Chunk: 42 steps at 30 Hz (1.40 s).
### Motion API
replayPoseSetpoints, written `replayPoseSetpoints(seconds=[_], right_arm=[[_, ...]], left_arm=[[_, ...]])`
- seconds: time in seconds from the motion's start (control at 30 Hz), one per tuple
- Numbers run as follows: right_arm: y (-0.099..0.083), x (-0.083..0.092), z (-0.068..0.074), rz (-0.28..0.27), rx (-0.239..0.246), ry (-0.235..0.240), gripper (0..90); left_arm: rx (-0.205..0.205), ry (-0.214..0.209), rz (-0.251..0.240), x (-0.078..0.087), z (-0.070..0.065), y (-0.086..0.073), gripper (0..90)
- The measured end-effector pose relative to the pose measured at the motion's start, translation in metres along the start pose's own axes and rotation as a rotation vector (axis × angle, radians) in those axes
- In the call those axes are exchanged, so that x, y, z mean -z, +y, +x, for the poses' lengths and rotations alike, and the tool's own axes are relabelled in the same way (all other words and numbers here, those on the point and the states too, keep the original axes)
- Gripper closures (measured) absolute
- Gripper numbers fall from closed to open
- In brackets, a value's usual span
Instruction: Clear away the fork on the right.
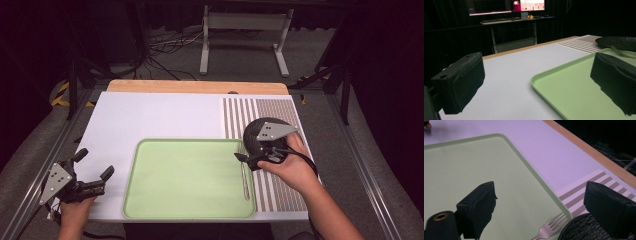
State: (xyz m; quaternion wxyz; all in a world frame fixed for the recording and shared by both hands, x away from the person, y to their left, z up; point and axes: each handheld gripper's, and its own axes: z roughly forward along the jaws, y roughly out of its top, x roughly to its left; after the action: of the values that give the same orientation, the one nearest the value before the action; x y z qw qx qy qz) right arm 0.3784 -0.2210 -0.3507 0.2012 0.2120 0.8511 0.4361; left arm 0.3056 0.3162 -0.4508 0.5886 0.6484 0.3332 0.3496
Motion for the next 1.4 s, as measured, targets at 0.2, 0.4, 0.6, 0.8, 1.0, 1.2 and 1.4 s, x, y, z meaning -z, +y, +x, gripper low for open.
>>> replayPoseSetpoints(seconds=[0.2, 0.4, 0.6, 0.8, 1.0, 1.2, 1.4], right_arm=[[-0.014, 0.019, -0.005, -0.071, -0.028, -0.033, 11.0], [-0.029, 0.034, -0.01, -0.14, -0.064, -0.049, 11.0], [-0.048, 0.045, -0.013, -0.198, -0.079, -0.065, 9.7], [-0.066, 0.053, -0.015, -0.239, -0.102, -0.086, 9.7], [-0.093, 0.058, -0.019, -0.287, -0.133, -0.11, 9.8], [-0.113, 0.056, -0.019, -0.312, -0.145, -0.117, 9.8], [-0.132, 0.055, -0.022, -0.34, -0.185, -0.146, 9.8]], left_arm=[[0.0, 0.001, 0.0, 0.0, 0.0, 0.0, 0.1], [0.0, 0.0, 0.001, 0.0, 0.0, 0.0, 0.1], [0.0, 0.002, -0.001, 0.0, 0.0, 0.0, 0.1], [0.003, 0.001, 0.0, 0.0, 0.0, 0.0, 0.1], [0.004, 0.002, 0.001, 0.001, 0.0, 0.0, 0.1], [0.002, 0.003, 0.002, 0.001, -0.001, 0.0, 0.1], [0.001, 0.0, 0.001, 0.0, -0.001, 0.0, 0.1]])
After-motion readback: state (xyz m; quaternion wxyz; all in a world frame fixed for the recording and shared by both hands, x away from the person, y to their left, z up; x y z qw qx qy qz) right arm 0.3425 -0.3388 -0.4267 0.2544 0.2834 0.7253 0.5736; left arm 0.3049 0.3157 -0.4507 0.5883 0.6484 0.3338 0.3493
